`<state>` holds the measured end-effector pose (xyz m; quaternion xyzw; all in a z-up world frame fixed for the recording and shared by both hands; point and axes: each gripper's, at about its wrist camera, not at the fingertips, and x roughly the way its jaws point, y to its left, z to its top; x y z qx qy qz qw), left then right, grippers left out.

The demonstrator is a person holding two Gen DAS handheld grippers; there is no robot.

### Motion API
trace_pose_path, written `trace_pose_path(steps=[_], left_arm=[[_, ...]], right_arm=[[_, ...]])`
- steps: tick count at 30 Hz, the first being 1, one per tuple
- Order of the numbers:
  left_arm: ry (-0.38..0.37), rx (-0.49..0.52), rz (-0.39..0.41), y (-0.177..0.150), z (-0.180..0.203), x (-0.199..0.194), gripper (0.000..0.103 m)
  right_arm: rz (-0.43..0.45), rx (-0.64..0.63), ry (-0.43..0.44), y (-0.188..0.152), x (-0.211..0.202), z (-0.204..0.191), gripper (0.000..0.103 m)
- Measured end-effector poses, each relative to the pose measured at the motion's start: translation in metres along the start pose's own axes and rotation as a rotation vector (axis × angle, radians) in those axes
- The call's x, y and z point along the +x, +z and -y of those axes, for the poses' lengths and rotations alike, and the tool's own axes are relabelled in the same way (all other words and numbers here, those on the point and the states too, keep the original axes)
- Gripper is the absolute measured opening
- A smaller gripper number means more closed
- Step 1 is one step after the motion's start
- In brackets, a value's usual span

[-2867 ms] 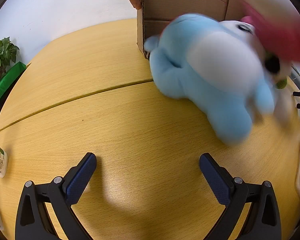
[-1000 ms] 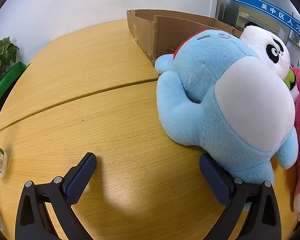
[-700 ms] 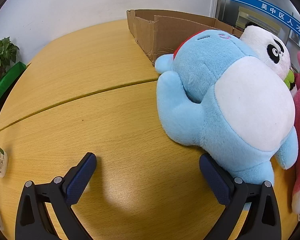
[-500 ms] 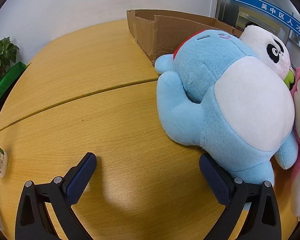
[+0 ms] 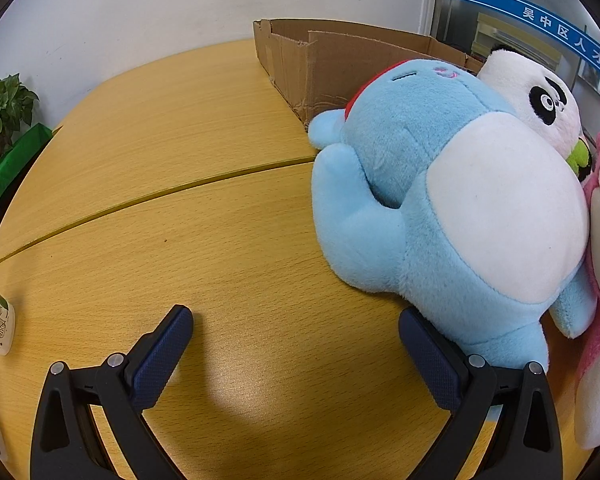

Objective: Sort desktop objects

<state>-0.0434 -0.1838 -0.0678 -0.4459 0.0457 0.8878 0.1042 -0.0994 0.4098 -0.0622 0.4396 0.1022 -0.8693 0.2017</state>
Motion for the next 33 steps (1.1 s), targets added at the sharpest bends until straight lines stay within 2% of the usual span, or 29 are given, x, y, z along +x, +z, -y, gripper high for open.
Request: trace_pose_path(steps=[15,16,22,26,30,33], left_arm=[[0.042,-0.054,0.001,-0.01,-0.002,-0.007,0.103],[0.041,-0.055,0.0,0.001,-0.001,0.001,0.103],[0.041,-0.054,-0.001,0.005,0.003,0.003,0.103],[0.054,-0.066,0.0,0.008,0.005,0.006,0.103],[0.078,-0.093,0.011,0.0,0.006,-0.003,0.103],[0.092,-0.111,0.068,-0.009,0.016,-0.03,0.103]], right_arm=[[0.0,-0.012,0.009,0.005,0.004,-0.002,0.103],[0.0,-0.011,0.007,0.006,0.004,-0.002,0.103],[0.009,-0.016,-0.01,-0.002,-0.003,-0.002,0.103],[0.064,-0.028,-0.086,-0.02,-0.037,-0.01,0.103],[0.155,-0.02,-0.107,-0.045,-0.111,-0.024,0.103],[0.207,0.015,-0.14,-0.064,-0.172,-0.029,0.103]])
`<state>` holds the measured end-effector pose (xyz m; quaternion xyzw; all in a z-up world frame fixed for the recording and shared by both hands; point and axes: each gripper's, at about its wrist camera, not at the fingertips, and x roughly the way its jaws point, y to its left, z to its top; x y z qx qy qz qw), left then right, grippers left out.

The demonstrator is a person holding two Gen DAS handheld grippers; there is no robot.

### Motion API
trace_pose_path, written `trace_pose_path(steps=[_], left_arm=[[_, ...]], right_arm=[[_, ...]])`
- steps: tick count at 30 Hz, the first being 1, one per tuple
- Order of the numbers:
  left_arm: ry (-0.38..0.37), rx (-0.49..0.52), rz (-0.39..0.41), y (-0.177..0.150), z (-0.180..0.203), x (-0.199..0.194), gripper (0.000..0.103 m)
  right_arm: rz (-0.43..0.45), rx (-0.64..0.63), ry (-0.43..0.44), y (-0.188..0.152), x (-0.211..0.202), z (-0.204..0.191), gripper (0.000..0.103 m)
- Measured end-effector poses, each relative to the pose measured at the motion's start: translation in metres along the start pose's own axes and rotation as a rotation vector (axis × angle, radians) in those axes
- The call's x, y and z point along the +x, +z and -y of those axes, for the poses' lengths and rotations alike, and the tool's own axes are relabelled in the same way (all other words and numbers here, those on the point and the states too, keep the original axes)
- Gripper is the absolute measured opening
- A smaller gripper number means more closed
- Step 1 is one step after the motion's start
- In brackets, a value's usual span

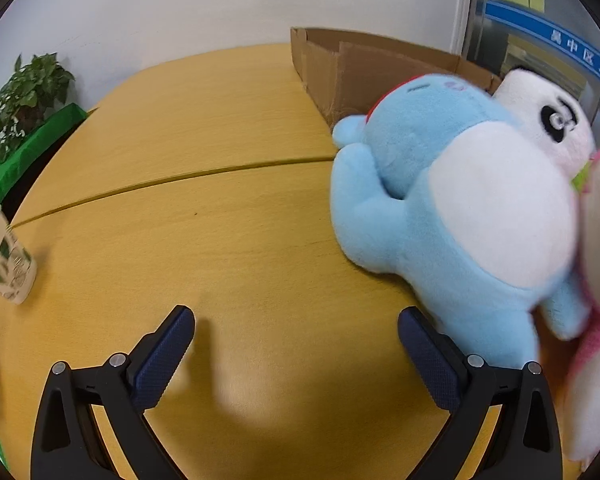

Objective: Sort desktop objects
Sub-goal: 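Move both tools toward the pink bear lying on the table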

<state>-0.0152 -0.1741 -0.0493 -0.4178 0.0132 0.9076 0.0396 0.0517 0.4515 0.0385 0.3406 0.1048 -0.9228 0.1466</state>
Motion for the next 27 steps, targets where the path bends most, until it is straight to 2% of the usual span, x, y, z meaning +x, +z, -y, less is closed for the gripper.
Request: trace_pose_path(steps=[3,5,8,12,16,19,21,27], left_arm=[[0.022,0.008,0.086,-0.01,0.017,-0.051,0.103],[0.019,0.002,0.14,-0.018,0.032,-0.089,0.103],[-0.047,-0.001,0.189,-0.027,0.059,-0.12,0.103],[-0.14,0.006,0.236,-0.036,0.1,-0.147,0.103],[-0.199,0.019,0.234,-0.04,0.134,-0.146,0.103],[-0.219,0.026,0.235,-0.038,0.152,-0.142,0.103],[-0.219,0.032,0.237,-0.036,0.159,-0.14,0.103],[-0.182,0.032,0.243,-0.035,0.169,-0.133,0.103]], right_arm=[[0.053,0.019,-0.05,0.0,-0.061,-0.001,0.103],[0.092,0.031,-0.079,0.003,-0.087,-0.007,0.103],[0.169,0.069,-0.098,0.003,-0.104,-0.027,0.103],[0.242,0.137,-0.056,-0.001,-0.086,-0.062,0.103],[0.3,0.147,-0.005,0.0,-0.063,-0.108,0.103],[0.345,0.169,0.083,0.009,-0.051,-0.141,0.103],[0.358,0.192,0.107,0.015,-0.046,-0.154,0.103],[0.328,0.25,0.1,0.037,-0.032,-0.182,0.103]])
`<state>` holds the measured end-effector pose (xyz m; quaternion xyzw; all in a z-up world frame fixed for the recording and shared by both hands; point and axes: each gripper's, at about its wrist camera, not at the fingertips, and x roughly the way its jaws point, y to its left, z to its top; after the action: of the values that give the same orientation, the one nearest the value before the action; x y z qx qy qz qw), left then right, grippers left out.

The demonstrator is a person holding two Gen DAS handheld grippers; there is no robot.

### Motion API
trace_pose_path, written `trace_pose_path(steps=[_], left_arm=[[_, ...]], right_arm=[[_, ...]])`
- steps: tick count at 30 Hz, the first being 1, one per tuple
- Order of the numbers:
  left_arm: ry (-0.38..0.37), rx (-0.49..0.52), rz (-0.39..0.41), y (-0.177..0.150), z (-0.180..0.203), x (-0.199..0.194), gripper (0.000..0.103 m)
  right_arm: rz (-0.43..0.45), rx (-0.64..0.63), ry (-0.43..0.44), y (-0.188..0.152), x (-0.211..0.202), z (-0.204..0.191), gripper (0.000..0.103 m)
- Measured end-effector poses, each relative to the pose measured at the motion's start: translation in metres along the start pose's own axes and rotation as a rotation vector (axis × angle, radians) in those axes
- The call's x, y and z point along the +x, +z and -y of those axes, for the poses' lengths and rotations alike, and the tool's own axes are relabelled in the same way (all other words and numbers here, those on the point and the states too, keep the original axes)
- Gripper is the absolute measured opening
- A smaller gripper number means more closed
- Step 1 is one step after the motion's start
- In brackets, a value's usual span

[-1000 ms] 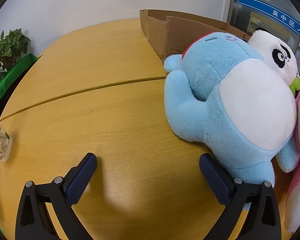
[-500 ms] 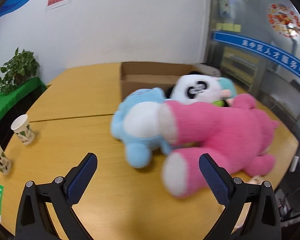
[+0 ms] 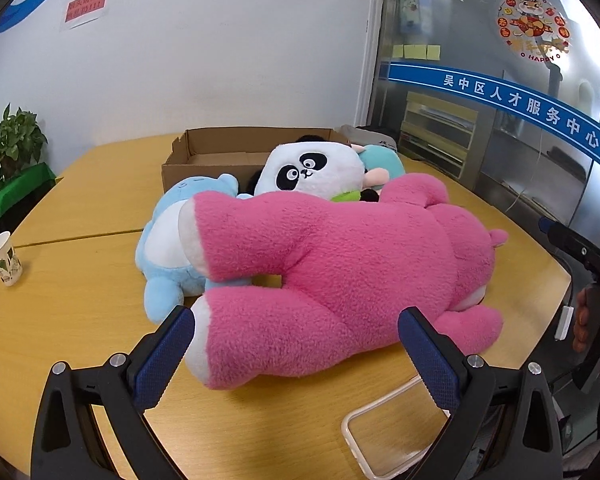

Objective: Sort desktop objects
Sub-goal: 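Move both tools toward the pink bear lying on the table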

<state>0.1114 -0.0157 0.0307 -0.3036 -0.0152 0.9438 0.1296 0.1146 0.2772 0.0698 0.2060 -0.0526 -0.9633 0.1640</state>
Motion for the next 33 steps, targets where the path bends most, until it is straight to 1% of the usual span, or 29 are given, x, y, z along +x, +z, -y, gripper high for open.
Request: trace_pose_path(steps=[4,9,14,23,27,31,33], left_arm=[[0.037,-0.012,-0.014,0.002,-0.001,0.011,0.103],[0.056,0.01,-0.015,0.014,0.003,0.024,0.103],[0.08,0.012,-0.018,0.021,0.006,0.029,0.103],[0.094,-0.021,-0.056,0.012,-0.005,0.036,0.103],[0.072,-0.032,-0.072,0.011,-0.014,0.041,0.103],[0.028,-0.041,-0.102,0.009,-0.024,0.048,0.103],[-0.003,-0.052,-0.12,0.008,-0.031,0.054,0.103]], right_arm=[[-0.043,0.017,-0.023,0.001,0.011,-0.01,0.103],[-0.09,0.03,-0.097,-0.005,0.024,-0.016,0.103],[-0.114,-0.01,-0.13,-0.005,0.034,-0.024,0.103],[-0.154,-0.012,-0.107,-0.007,0.05,-0.024,0.103],[-0.154,-0.001,-0.107,-0.008,0.052,-0.018,0.103],[-0.143,0.012,-0.115,-0.006,0.05,-0.004,0.103],[-0.136,0.031,-0.112,-0.005,0.047,0.01,0.103]])
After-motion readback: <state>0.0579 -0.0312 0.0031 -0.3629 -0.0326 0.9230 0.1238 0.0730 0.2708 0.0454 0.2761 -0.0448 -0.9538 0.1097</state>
